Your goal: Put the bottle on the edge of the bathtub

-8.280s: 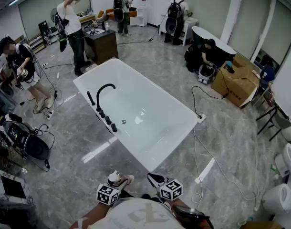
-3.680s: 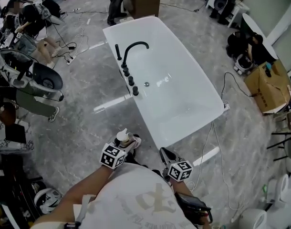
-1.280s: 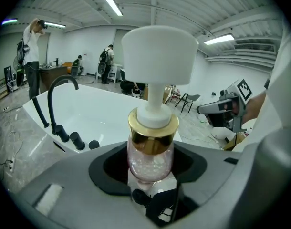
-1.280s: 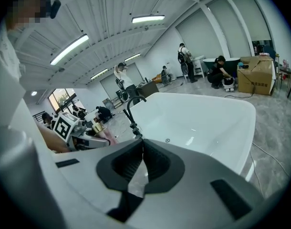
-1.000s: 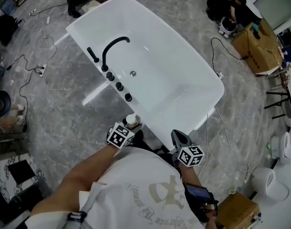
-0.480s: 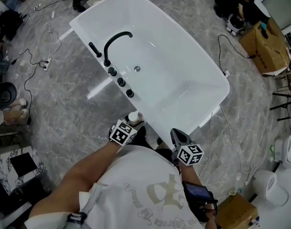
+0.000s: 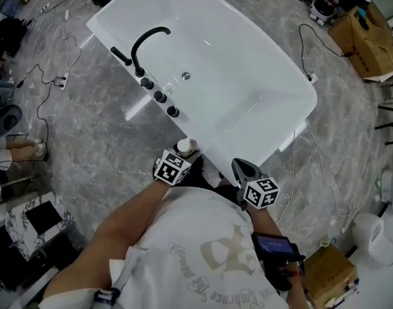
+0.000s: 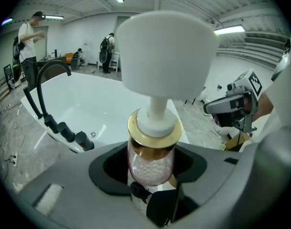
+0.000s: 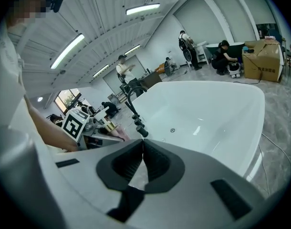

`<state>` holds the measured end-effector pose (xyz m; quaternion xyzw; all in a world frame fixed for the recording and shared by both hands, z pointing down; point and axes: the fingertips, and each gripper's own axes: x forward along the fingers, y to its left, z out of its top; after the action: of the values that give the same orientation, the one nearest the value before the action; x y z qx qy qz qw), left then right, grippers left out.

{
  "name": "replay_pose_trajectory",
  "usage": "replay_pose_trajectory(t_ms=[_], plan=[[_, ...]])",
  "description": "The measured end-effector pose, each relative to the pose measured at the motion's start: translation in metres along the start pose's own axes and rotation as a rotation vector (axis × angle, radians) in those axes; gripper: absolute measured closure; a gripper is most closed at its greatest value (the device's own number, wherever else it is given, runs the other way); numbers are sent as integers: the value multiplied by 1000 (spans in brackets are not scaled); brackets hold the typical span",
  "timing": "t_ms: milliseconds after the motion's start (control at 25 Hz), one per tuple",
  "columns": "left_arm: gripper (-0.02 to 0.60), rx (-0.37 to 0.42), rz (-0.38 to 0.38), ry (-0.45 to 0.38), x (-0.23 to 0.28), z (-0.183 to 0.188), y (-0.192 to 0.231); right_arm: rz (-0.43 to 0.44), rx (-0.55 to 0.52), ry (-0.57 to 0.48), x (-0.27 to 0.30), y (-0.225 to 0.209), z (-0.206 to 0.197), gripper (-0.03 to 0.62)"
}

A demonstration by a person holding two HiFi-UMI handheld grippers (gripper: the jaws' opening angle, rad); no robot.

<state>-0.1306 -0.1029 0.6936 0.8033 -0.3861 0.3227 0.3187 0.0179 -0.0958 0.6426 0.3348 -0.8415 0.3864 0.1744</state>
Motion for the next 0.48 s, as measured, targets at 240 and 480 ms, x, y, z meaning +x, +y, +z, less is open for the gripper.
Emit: replay_pose_trajectory(t_ms=[240,480], plan=[[359,7,0,37,20,-7,-6,14,11,23,0,-10,-6,588],[359,5,27,71,37,-13,-3,11,36,31,-3,-15,-12,588]])
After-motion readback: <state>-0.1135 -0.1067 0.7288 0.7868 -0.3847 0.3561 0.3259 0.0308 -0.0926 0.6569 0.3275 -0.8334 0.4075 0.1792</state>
